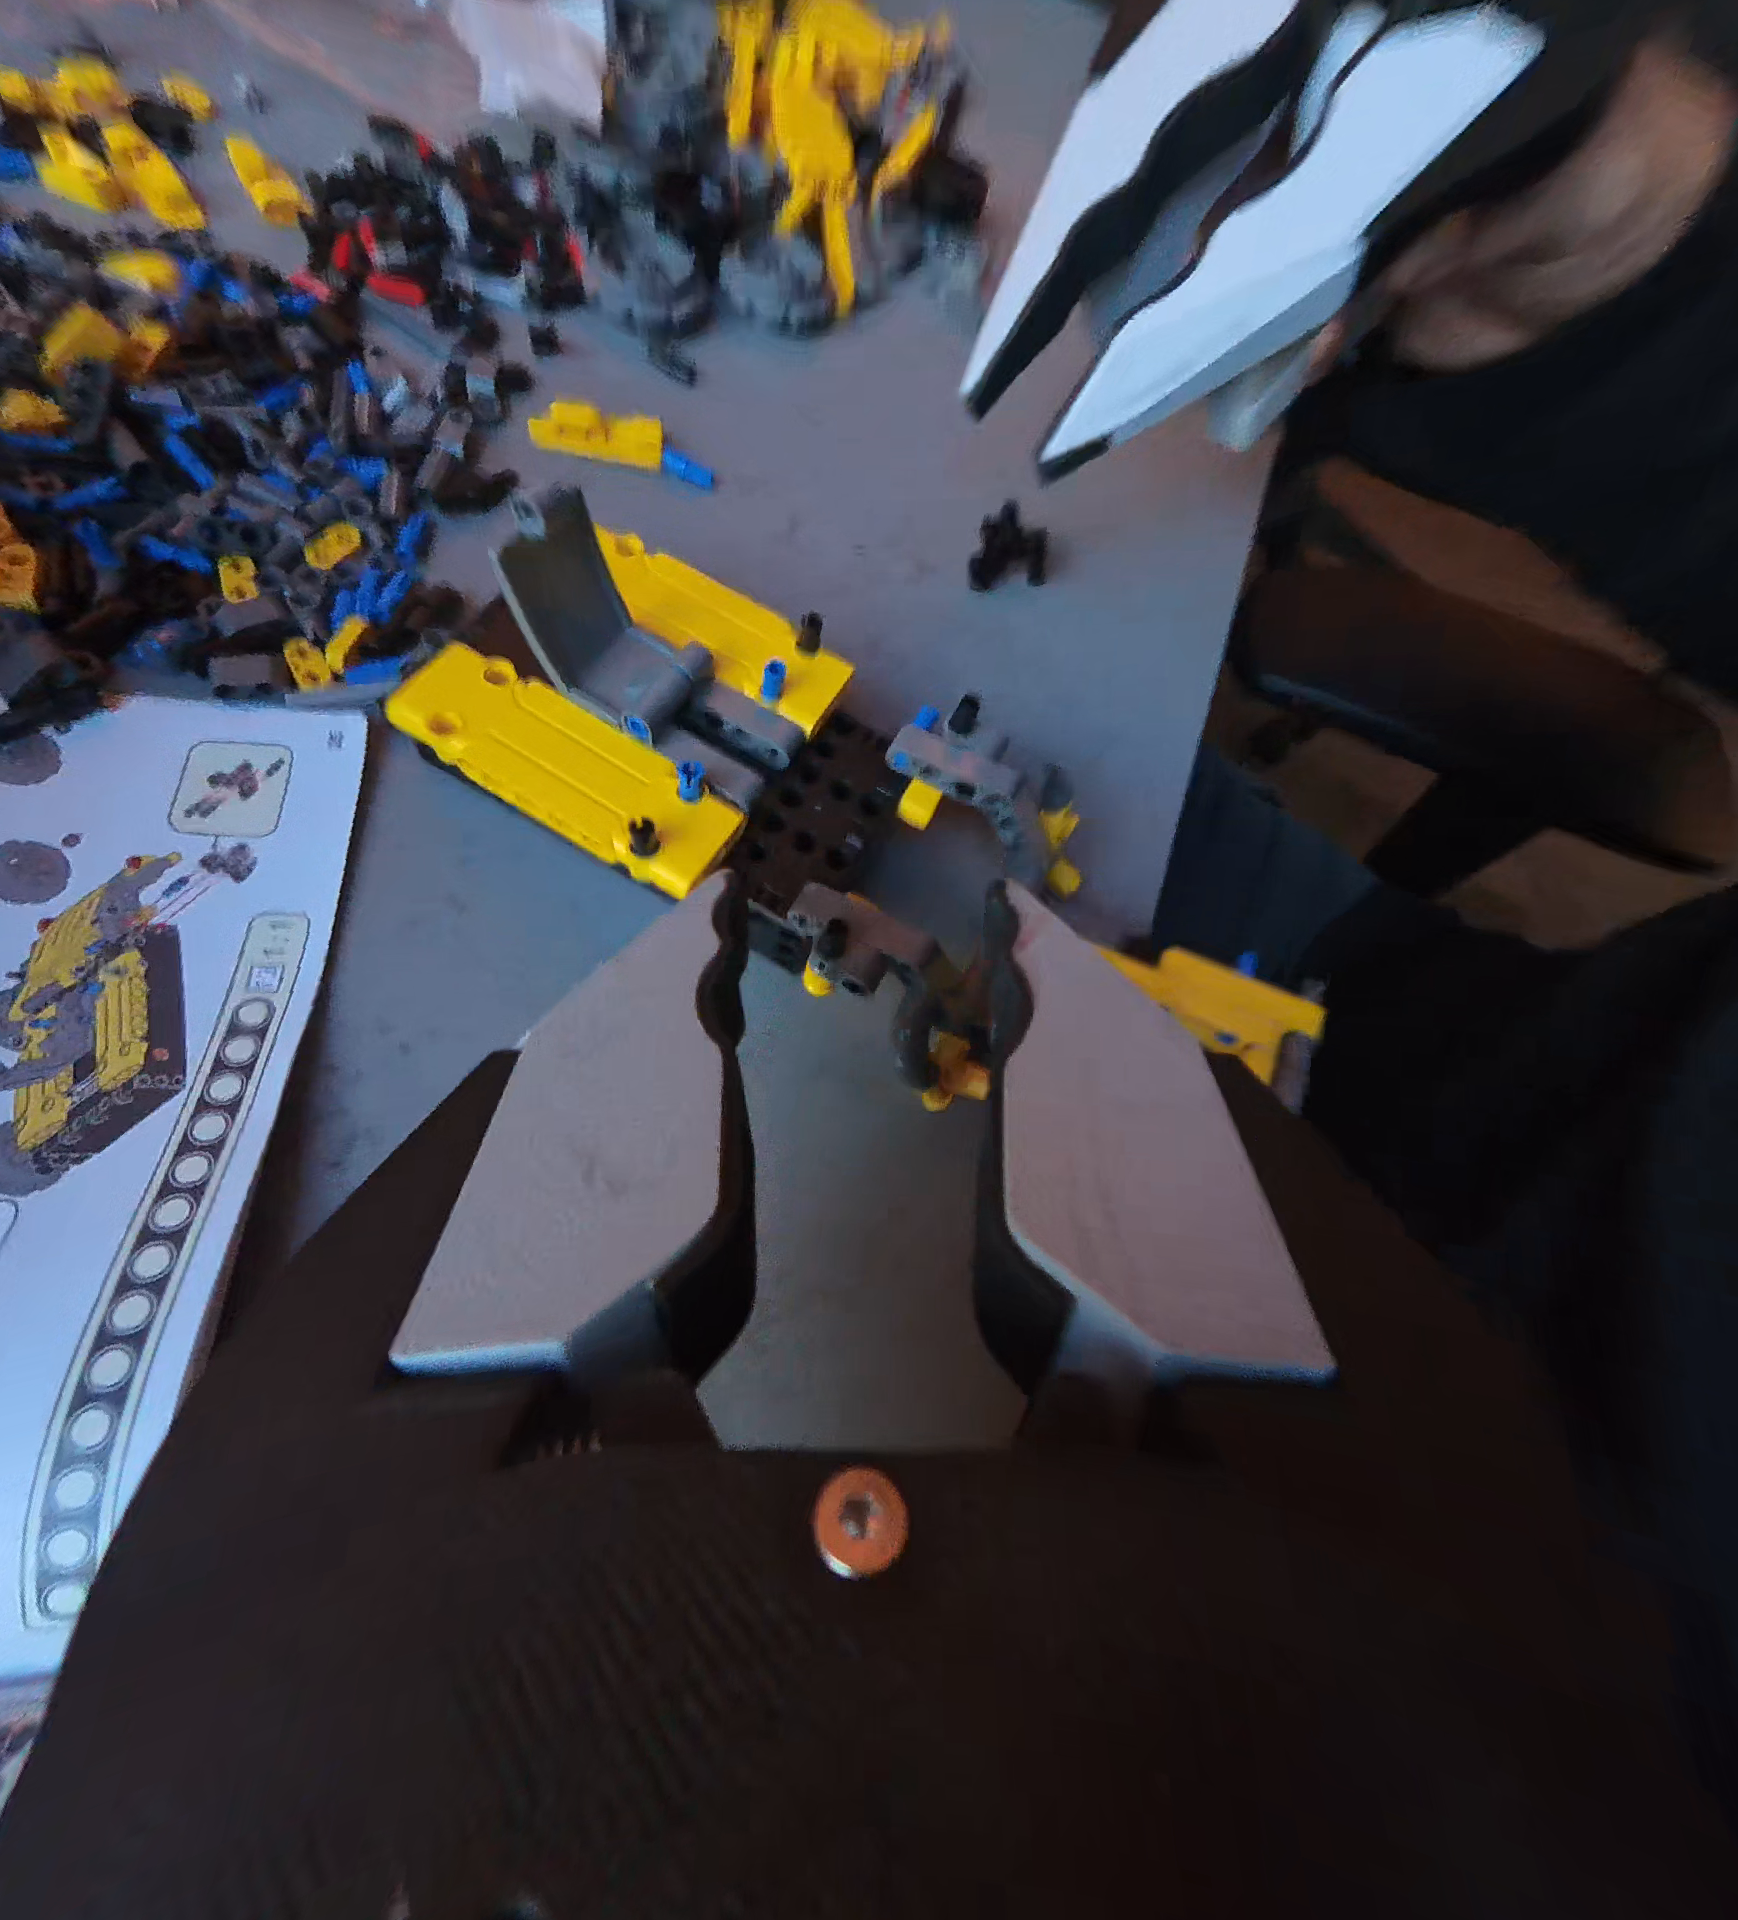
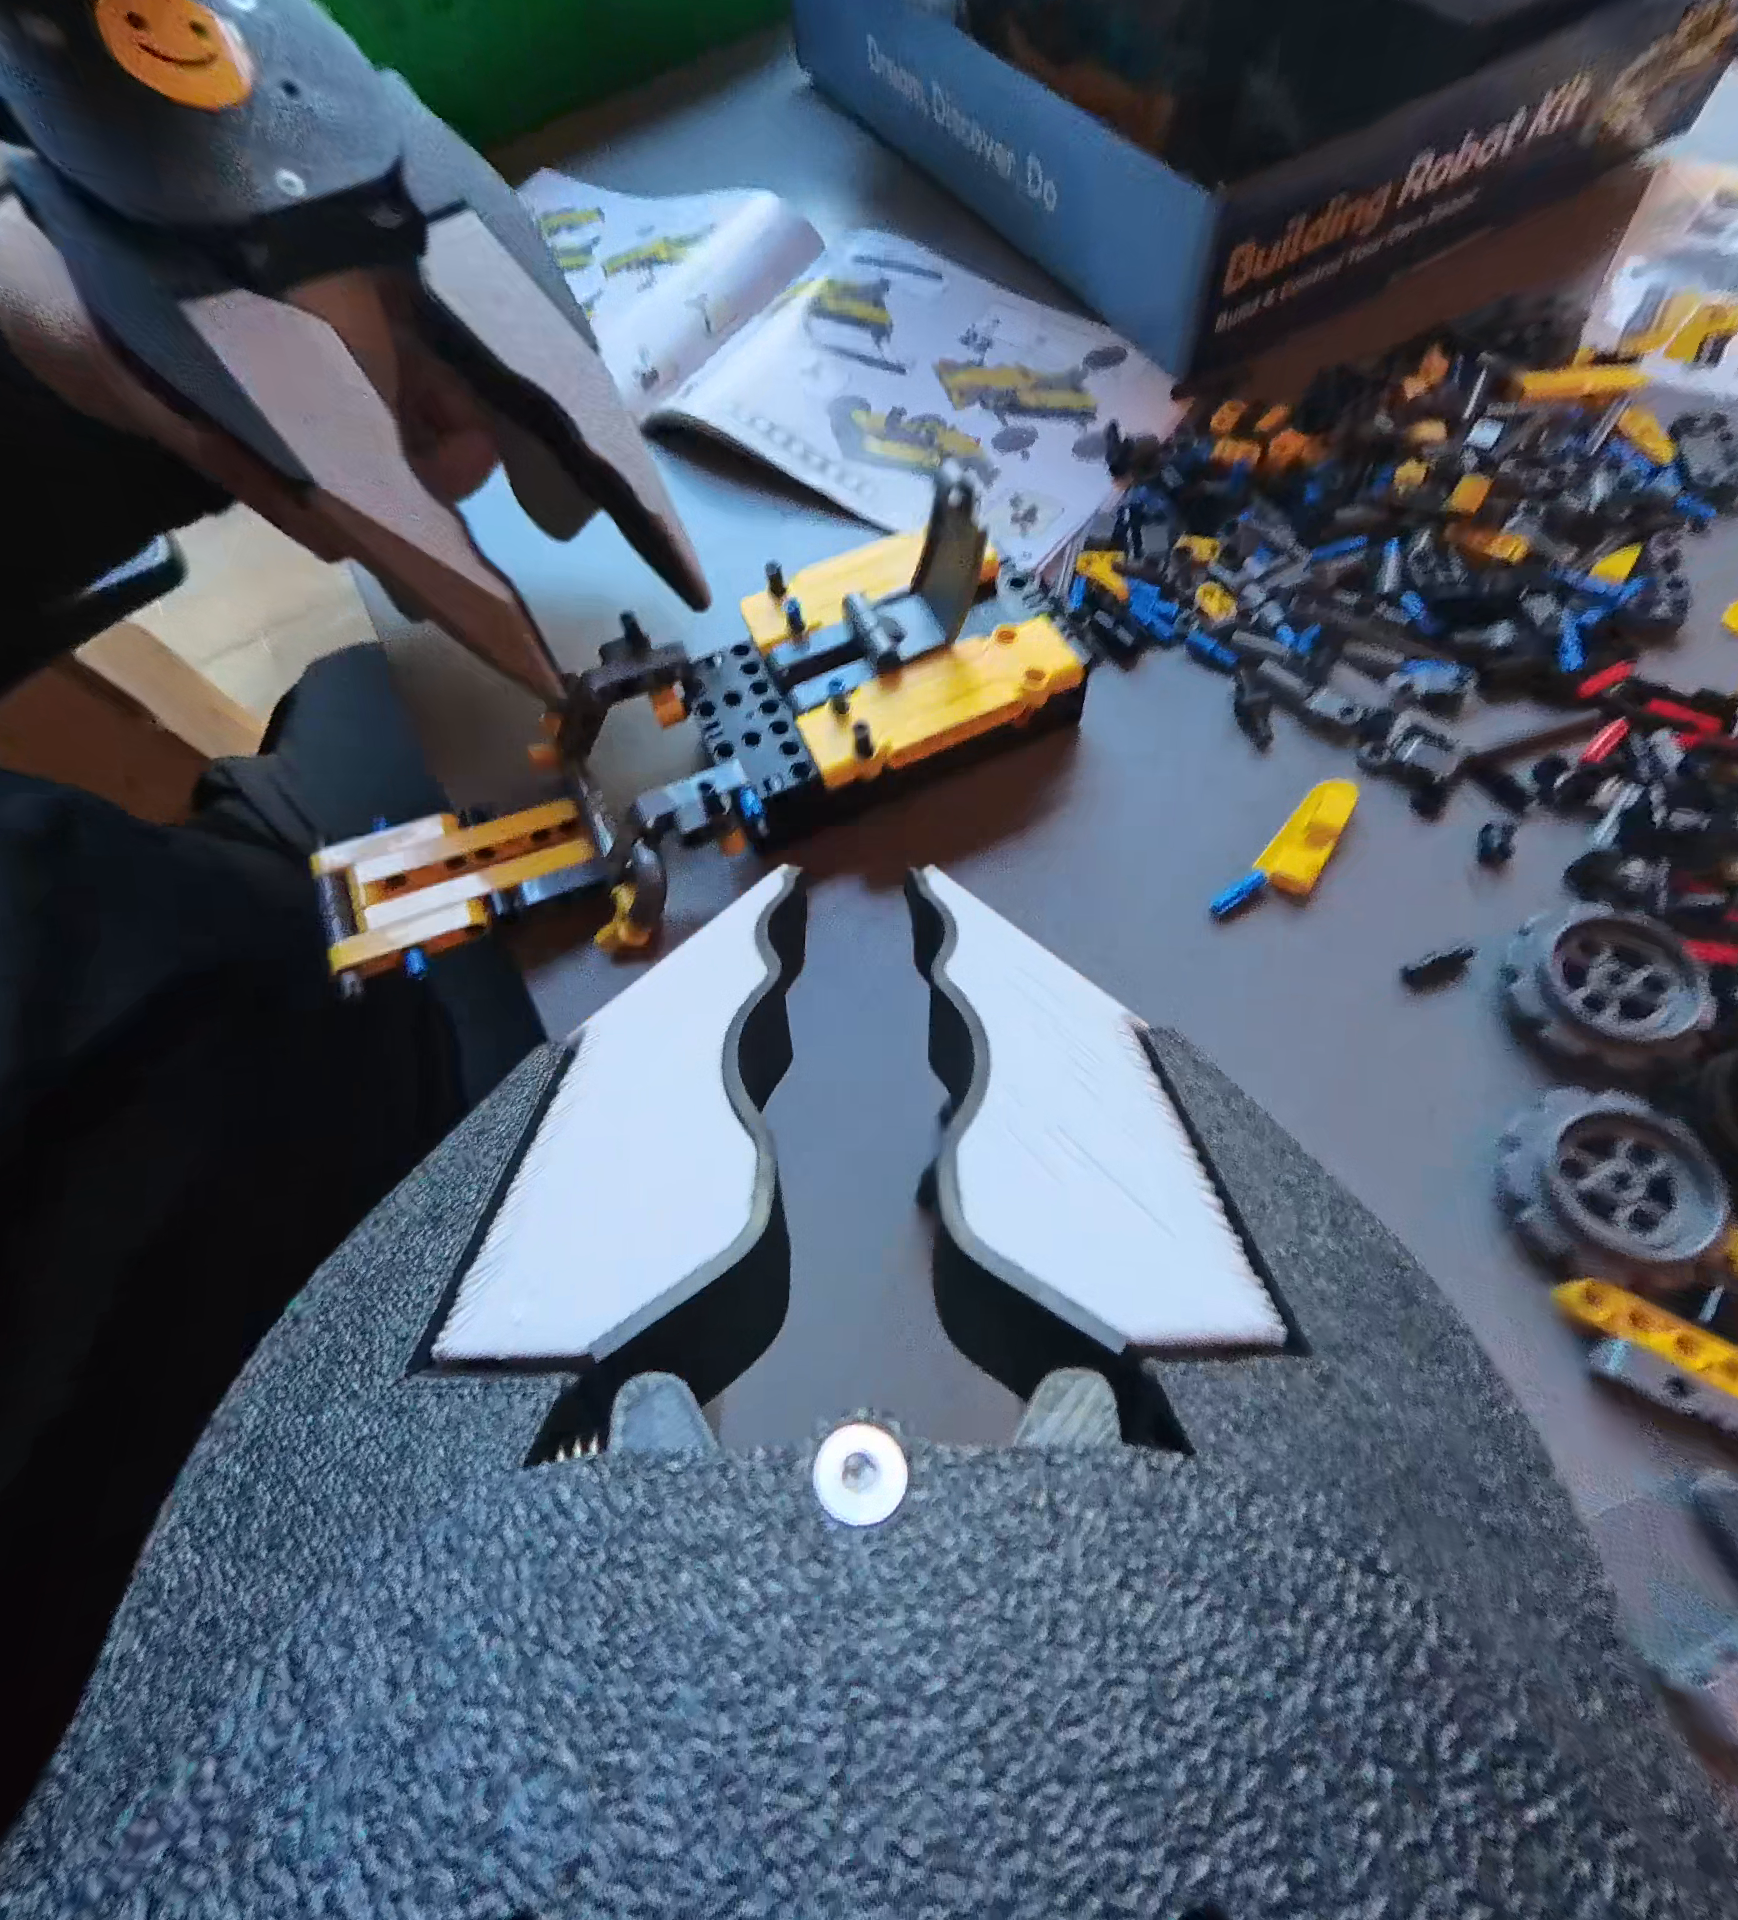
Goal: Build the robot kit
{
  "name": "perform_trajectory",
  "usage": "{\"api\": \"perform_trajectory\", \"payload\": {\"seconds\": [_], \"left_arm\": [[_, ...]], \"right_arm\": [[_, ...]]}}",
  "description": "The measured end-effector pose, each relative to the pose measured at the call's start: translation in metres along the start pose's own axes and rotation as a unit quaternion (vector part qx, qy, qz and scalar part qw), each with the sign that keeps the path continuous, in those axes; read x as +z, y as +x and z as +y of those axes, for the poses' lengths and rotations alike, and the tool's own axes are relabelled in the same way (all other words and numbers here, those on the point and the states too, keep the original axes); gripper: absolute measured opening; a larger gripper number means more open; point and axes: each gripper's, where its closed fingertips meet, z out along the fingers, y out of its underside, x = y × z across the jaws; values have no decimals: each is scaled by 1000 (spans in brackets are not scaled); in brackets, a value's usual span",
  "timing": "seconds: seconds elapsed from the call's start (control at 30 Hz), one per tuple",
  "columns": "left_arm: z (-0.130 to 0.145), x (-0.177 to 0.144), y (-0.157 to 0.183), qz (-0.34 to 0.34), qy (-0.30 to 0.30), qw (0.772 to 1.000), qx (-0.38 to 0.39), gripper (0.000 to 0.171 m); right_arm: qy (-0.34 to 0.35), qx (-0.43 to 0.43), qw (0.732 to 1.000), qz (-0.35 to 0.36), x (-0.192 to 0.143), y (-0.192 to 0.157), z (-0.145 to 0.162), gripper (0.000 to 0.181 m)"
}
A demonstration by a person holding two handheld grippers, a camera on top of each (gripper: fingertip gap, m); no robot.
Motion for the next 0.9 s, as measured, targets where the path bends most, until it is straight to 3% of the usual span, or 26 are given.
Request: {"api": "perform_trajectory", "payload": {"seconds": [0.1,0.2,0.37,0.43,0.63,0.77,0.83,0.87,0.9], "left_arm": [[23,17,0,-11,-63,998,6,40],[24,20,2,8,-61,998,-4,33],[24,17,1,31,-51,998,-36,31],[23,17,1,42,-40,997,-58,31],[21,21,3,56,-14,992,-110,29],[21,18,-8,23,-8,992,-121,28],[24,20,-2,48,-21,991,-124,26],[27,23,8,76,-38,989,-123,26],[28,27,12,83,-47,988,-120,25]], "right_arm": [[-27,6,1000,-6,4,-15,24,22],[-49,-18,998,35,-4,-8,43,22],[-23,24,998,45,-35,6,51,26],[-12,34,999,16,-29,-8,48,27],[3,137,990,-39,42,-43,36,33],[25,153,983,-101,45,-59,17,18],[63,160,977,-124,37,-66,-7,32],[69,159,977,-126,36,-66,-15,28],[64,139,982,-111,37,-63,-17,11]]}}
